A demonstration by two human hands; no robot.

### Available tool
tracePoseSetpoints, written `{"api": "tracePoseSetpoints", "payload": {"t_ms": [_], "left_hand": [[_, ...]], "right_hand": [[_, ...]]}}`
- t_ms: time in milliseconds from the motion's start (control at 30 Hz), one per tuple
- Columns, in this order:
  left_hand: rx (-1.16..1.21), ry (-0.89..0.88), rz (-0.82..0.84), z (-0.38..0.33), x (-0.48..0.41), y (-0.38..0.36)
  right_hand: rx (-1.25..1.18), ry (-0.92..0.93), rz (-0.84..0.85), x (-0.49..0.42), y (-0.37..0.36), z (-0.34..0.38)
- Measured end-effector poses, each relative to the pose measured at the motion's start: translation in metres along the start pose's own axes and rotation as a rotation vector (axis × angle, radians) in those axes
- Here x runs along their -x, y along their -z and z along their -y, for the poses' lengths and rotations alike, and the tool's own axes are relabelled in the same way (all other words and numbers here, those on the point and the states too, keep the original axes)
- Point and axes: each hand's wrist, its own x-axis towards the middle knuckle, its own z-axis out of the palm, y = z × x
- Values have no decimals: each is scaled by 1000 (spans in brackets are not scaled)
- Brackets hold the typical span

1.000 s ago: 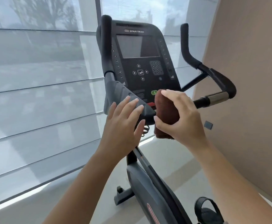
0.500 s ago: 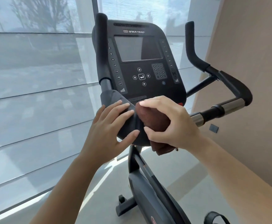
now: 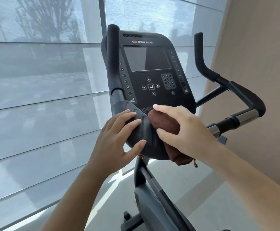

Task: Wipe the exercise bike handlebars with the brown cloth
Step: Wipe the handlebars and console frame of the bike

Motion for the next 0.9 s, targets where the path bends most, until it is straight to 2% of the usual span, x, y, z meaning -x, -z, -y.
{"api": "tracePoseSetpoints", "payload": {"t_ms": [133, 267, 300, 500, 633, 767, 900], "left_hand": [[-51, 7, 27, 11, 1, 9], [-31, -11, 23, 18, 3, 13], [0, -21, 17, 19, 4, 13], [84, -14, -66, 22, 11, 12], [62, -21, -70, 24, 10, 13], [46, 0, -61, 21, 11, 13], [54, -1, -84, 19, 14, 9]], "right_hand": [[-103, 96, -112, -42, 4, 4], [-74, 162, 212, -66, -21, 20], [-73, 162, 239, -64, -23, 17], [-110, 177, 185, -15, 2, -7], [-112, 185, 80, -43, -13, 9], [-162, 143, 165, -72, -23, 21], [-138, 172, 202, -19, 2, -4]]}}
